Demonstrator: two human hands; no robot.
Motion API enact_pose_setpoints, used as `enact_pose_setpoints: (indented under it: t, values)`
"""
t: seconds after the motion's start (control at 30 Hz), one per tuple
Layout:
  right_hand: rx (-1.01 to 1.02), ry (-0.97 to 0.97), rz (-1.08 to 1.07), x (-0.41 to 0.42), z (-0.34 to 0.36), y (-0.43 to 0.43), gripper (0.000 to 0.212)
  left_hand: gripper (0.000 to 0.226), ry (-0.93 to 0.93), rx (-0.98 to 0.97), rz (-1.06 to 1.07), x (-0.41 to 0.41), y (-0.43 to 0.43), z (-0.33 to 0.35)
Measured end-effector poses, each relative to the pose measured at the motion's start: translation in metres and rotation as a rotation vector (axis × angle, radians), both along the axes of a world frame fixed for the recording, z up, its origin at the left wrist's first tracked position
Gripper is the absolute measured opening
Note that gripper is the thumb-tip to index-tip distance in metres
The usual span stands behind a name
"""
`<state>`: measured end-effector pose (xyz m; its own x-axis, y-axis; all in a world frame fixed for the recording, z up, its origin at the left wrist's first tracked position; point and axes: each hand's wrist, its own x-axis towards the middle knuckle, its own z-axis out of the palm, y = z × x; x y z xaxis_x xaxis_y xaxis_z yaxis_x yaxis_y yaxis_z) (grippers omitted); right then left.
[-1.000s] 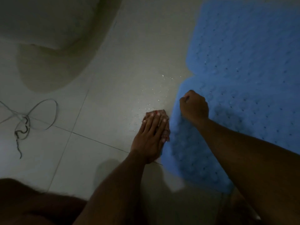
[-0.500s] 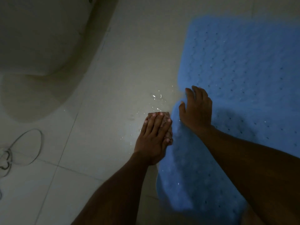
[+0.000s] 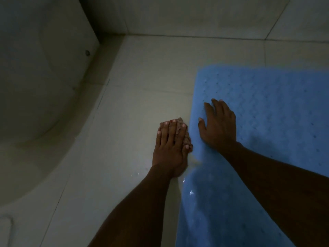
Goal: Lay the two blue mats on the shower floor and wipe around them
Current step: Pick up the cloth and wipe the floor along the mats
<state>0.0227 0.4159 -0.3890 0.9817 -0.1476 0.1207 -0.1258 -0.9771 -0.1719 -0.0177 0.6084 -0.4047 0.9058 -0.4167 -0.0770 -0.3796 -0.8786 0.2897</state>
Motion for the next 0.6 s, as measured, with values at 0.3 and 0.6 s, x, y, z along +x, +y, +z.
enact_pose_setpoints:
  t: [0.3,0.6]
  values:
    - [-0.090,-0.103,0.021,0.013,-0.032,-0.014,0.059,0.073,-0.015,0.030,-0.032,0.061,-0.019,0.004]
    - [-0.023,0.035,-0.169,0.050,-0.012,-0.093,0.070,0.079,0.010,0.084,-0.026,0.113,-0.039,0.005]
